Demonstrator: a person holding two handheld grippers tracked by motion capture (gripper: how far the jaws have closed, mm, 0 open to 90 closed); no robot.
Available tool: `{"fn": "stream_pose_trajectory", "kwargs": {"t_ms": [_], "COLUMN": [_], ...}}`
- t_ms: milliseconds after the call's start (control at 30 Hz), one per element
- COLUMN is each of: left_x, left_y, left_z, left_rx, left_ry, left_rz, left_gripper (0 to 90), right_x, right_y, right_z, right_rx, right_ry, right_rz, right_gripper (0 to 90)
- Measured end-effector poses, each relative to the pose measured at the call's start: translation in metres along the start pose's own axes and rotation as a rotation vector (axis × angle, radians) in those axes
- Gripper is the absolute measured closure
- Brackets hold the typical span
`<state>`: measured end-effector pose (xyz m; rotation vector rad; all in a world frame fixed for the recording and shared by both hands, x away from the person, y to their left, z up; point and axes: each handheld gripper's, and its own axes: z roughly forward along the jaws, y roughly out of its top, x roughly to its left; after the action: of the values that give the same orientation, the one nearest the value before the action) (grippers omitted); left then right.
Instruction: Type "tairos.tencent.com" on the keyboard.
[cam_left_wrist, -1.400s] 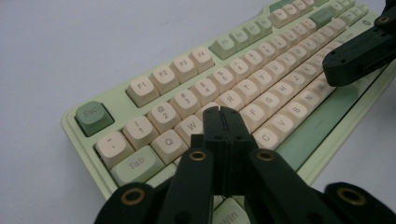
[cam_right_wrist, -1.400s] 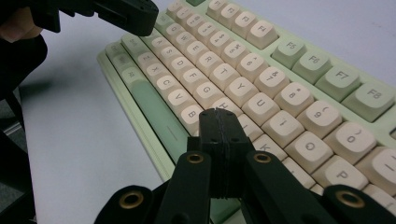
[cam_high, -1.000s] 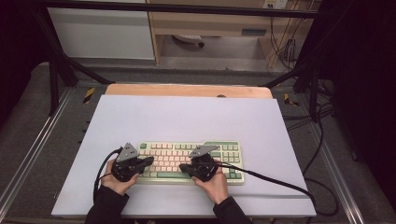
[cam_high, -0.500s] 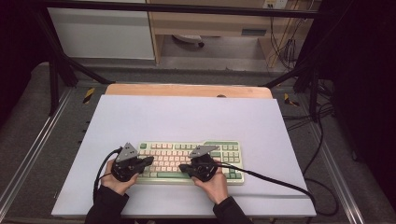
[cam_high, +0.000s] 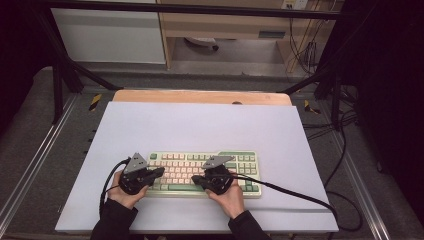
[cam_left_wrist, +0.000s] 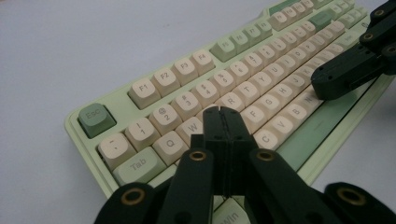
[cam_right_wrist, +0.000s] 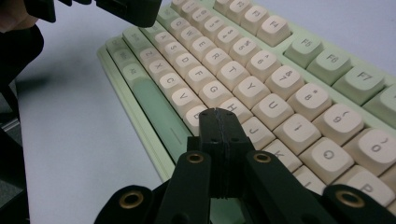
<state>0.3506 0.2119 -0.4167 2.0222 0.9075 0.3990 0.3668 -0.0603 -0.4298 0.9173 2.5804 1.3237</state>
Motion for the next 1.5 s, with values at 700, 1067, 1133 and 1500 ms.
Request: {"fn": "stream_pose_trajectory", "kwargs": {"t_ms": [700,1067,1133,1500], "left_x": [-0.006,-0.011,-0.013,-0.019], "left_y": [0.005,0.011,0.013,0.025], "left_z": [0.002,0.008,0.010,0.021], "left_rx": [-0.002,0.005,0.008,0.005], "left_ry": [-0.013,-0.020,-0.024,-0.031], "left_rz": [0.008,0.019,0.023,0.030], "left_gripper": [90.0,90.0,90.0,90.0], "right_x": [-0.025,-0.033,-0.034,-0.034], "right_y": [-0.012,-0.025,-0.026,-0.030], "right_z": [-0.043,-0.054,-0.055,-0.059], "right_rx": [-0.031,-0.043,-0.043,-0.045], "right_ry": [-0.071,-0.079,-0.079,-0.082], "right_rz": [0.029,0.038,0.037,0.034], "right_gripper": [90.0,90.0,90.0,90.0]}}
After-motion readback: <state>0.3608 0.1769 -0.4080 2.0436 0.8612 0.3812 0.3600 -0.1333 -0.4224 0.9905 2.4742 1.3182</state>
